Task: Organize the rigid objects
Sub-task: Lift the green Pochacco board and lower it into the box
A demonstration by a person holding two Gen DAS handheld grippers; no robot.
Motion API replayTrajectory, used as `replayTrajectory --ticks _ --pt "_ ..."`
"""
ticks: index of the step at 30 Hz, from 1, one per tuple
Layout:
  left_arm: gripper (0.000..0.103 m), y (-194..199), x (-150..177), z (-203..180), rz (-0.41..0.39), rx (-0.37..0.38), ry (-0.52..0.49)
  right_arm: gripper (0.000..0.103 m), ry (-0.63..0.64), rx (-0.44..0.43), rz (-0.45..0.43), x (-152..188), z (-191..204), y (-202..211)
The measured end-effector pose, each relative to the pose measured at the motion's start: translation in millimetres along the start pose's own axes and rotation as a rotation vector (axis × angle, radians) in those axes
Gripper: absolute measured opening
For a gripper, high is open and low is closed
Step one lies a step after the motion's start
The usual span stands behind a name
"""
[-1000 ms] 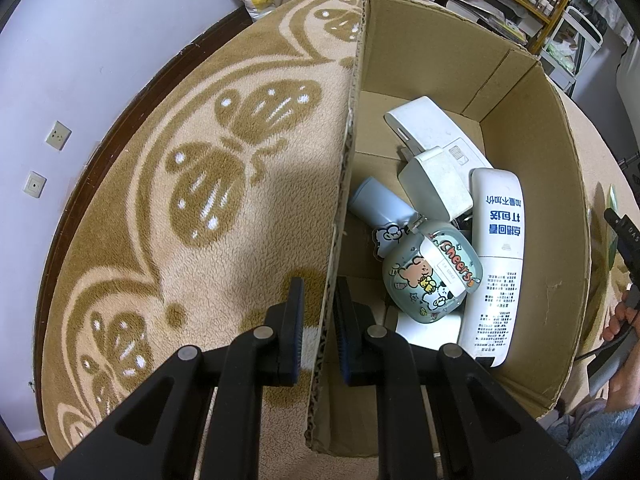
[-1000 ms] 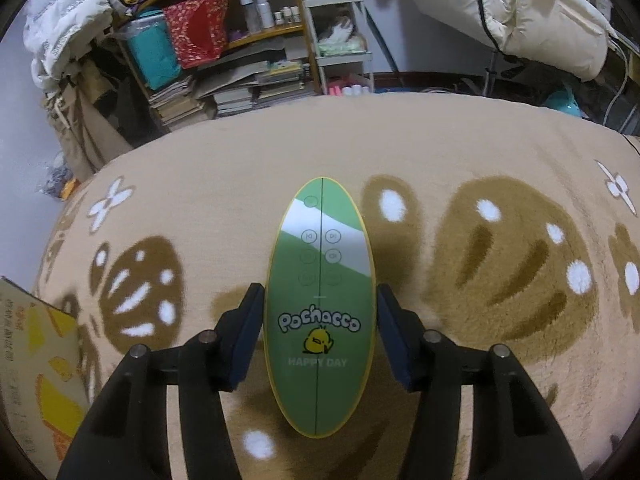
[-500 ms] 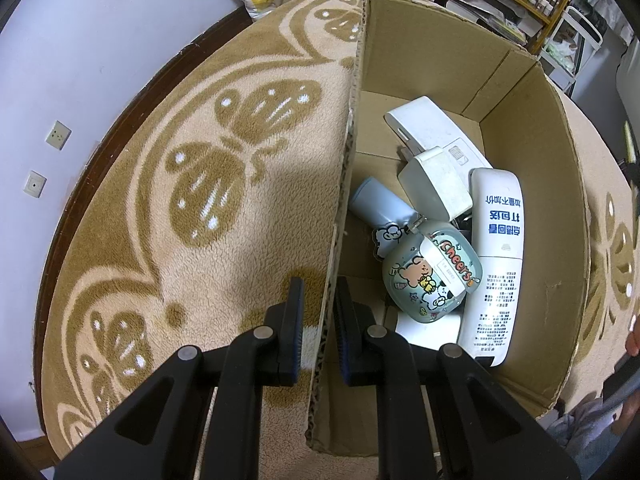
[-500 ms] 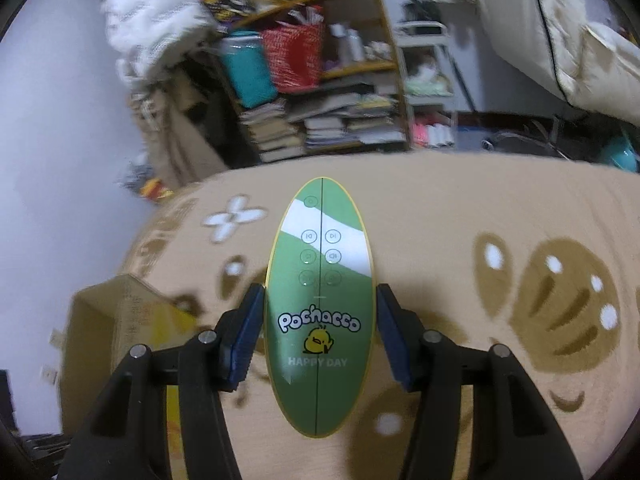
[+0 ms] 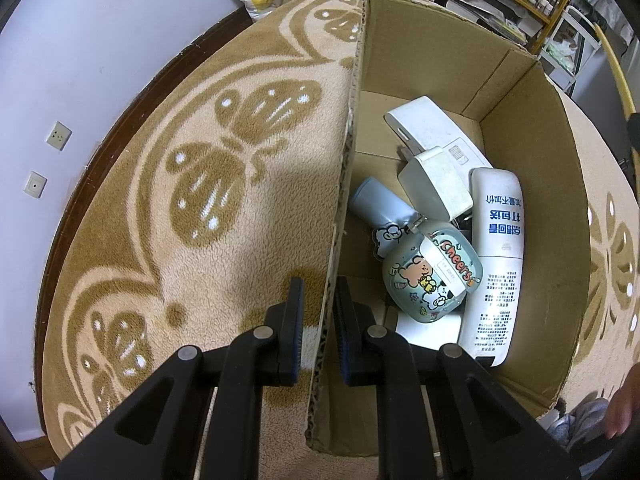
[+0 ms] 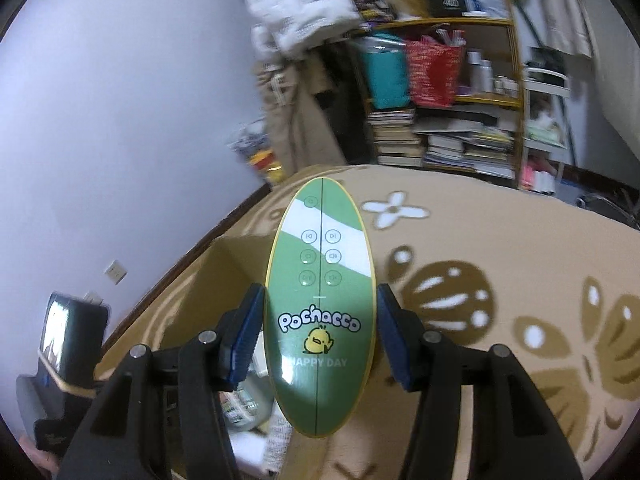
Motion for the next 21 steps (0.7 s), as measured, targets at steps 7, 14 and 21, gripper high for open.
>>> replayTrajectory --ticks 7,14,21 --pt "0.014 -0.2 -0.4 0.4 0.001 0.002 0.001 0.059 0.055 -0.067 0.018 10.6 33.7 -3.6" --pt "0.014 0.0 -0.5 0.4 0.001 0.003 0.003 0.059 0.081 -0.075 0.063 20.7 40.2 -15.6" --pt "0.015 0.2 -0.3 0.5 0.002 0.005 0.003 0.059 0.073 -0.082 0.101 26.3 38.3 -23.1"
Point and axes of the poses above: each gripper's, at about its wrist camera, not at the fingertips, and y roughly against the way its jaws point, z to its left, x to its underside, the point moved 6 cm from there along -y, roughly the way its jaws point, and after that the axes turned 9 degrees about y, right-handed, at the moved point
